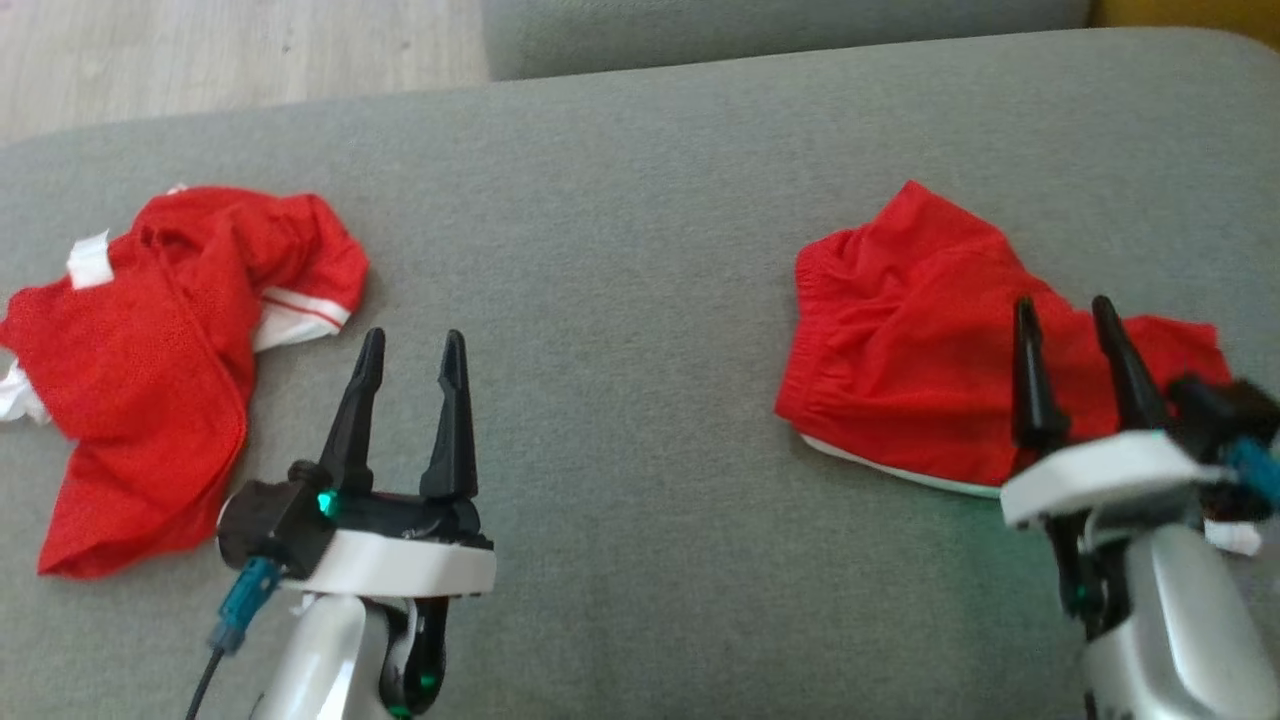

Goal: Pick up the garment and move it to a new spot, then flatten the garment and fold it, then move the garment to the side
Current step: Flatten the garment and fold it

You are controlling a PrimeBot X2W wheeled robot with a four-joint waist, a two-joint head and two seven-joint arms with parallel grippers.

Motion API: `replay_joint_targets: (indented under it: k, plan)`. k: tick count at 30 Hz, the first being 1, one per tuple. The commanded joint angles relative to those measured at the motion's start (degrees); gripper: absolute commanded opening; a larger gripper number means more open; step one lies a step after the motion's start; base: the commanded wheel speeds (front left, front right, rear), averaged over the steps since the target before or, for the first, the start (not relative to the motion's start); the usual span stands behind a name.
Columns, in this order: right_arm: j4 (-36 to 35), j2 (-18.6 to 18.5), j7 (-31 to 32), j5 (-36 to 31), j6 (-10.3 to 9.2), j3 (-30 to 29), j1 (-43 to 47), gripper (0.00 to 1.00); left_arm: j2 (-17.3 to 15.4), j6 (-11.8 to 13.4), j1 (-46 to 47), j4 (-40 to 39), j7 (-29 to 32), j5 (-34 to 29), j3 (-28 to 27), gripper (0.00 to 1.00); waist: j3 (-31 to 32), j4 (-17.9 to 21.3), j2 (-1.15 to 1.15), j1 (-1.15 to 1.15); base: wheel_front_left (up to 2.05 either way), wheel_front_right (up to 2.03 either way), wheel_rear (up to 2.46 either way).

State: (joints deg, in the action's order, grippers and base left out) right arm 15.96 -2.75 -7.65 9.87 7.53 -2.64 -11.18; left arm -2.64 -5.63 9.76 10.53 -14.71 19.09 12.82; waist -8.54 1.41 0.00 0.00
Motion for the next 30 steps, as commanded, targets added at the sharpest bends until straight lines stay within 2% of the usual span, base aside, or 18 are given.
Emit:
replay_joint_targets:
  k: [1, 8, 14, 23, 27, 28, 29, 30]
  plan:
    - [-0.9, -0.1, 3.1, 1.1, -0.04, 0.8, -3.9, 1.0, -0.2, -0.2, 2.6, -1.9, -0.3, -0.2, -1.7, 1.0, -1.1, -1.0, 0.0, 0.0, 0.0, 0.0, 0.0]
    - [2.7, -1.9, 14.4, -1.5, -0.04, -1.0, -12.7, 1.0, -0.2, -0.3, 4.3, -2.0, -0.3, 0.5, -0.6, 1.0, -4.3, -3.0, 0.0, 0.0, 0.0, 0.0, 0.0]
    - [10.9, -5.6, 25.6, -0.6, -0.04, 0.4, -21.6, 1.0, -0.2, -0.3, 6.0, -1.7, -0.3, 1.2, 1.2, 1.0, -6.4, -4.7, 0.0, 0.0, 0.0, 0.0, 0.0]
    - [21.9, -10.4, 37.9, 4.2, -0.04, 9.5, -27.0, 1.0, -0.2, -0.2, 7.1, -1.2, -0.3, 1.7, 2.7, 1.0, -7.3, -6.7, 0.0, 0.0, 0.0, 0.0, 0.0]
    - [24.2, -11.7, 39.3, 6.4, -0.04, 12.8, -27.7, 1.0, -0.2, -0.1, 7.2, -1.2, -0.3, 1.8, 2.8, 1.0, -7.6, -7.2, 0.0, 0.0, 0.0, 0.0, 0.0]
    - [24.3, -11.7, 38.6, 6.8, -0.04, 12.8, -28.0, 0.59, -0.2, 0.0, 7.2, -1.3, -0.3, 1.8, 2.9, 1.0, -7.7, -7.2, 0.0, 0.0, 0.0, 0.0, 0.0]
    - [24.4, -11.6, 37.5, 7.2, -0.04, 12.7, -28.3, 0.0, -0.2, 0.0, 7.3, -1.3, -0.3, 1.9, 2.8, 1.0, -7.8, -7.2, 0.0, 0.0, 0.0, 0.0, 0.0]
    - [24.5, -11.6, 36.4, 7.4, -0.04, 12.6, -28.7, 0.0, -0.2, 0.0, 7.3, -1.3, -0.3, 1.9, 2.8, 1.0, -7.8, -7.2, 0.0, 0.0, 0.0, 0.0, 0.0]
